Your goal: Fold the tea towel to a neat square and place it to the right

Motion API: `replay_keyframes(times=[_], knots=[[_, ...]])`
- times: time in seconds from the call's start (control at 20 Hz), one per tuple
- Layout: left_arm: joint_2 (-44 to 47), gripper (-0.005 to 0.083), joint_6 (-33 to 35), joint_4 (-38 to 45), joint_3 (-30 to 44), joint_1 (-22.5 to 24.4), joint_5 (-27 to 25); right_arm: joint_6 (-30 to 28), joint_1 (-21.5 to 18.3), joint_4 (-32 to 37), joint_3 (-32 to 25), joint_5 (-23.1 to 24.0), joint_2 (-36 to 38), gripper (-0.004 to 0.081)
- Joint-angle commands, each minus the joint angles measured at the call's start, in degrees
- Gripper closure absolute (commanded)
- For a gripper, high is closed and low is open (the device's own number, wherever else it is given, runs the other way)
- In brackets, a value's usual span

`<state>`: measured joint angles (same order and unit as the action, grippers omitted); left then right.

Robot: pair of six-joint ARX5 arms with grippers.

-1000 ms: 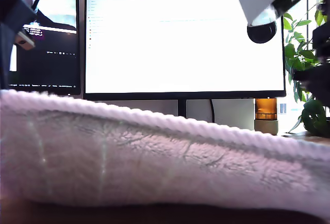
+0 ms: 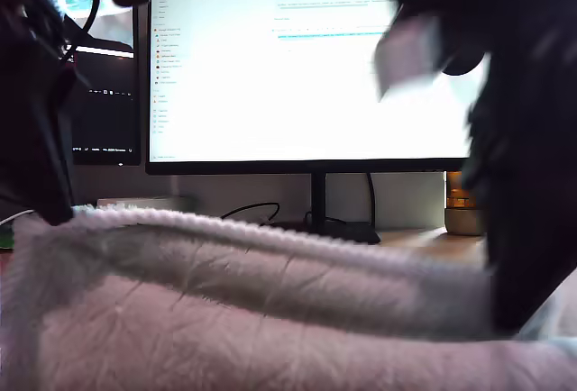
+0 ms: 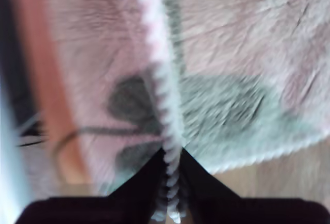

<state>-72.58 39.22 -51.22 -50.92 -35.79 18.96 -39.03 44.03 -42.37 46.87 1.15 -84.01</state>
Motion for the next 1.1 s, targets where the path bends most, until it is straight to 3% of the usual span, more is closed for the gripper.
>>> replay_keyframes(times=[0.0,0.3,0.75,1.05], knots=[[-1.33,0.0795,0.26,1.79,0.17,1.36,0.07,-0.22,-0.87,2.10,3.15,0.96,-1.49,0.0781],[-7.23,0.0795,0.24,8.09,0.17,6.40,0.09,-1.92,-6.54,2.47,11.56,0.83,-7.87,0.0781],[-10.73,0.0788,-0.22,12.31,0.17,9.99,0.26,-1.62,-7.78,4.76,12.24,0.22,-12.15,0.0781],[-10.73,0.0527,-0.37,12.26,0.17,10.19,0.22,0.24,-7.04,7.34,12.24,-0.13,-12.15,0.0775]])
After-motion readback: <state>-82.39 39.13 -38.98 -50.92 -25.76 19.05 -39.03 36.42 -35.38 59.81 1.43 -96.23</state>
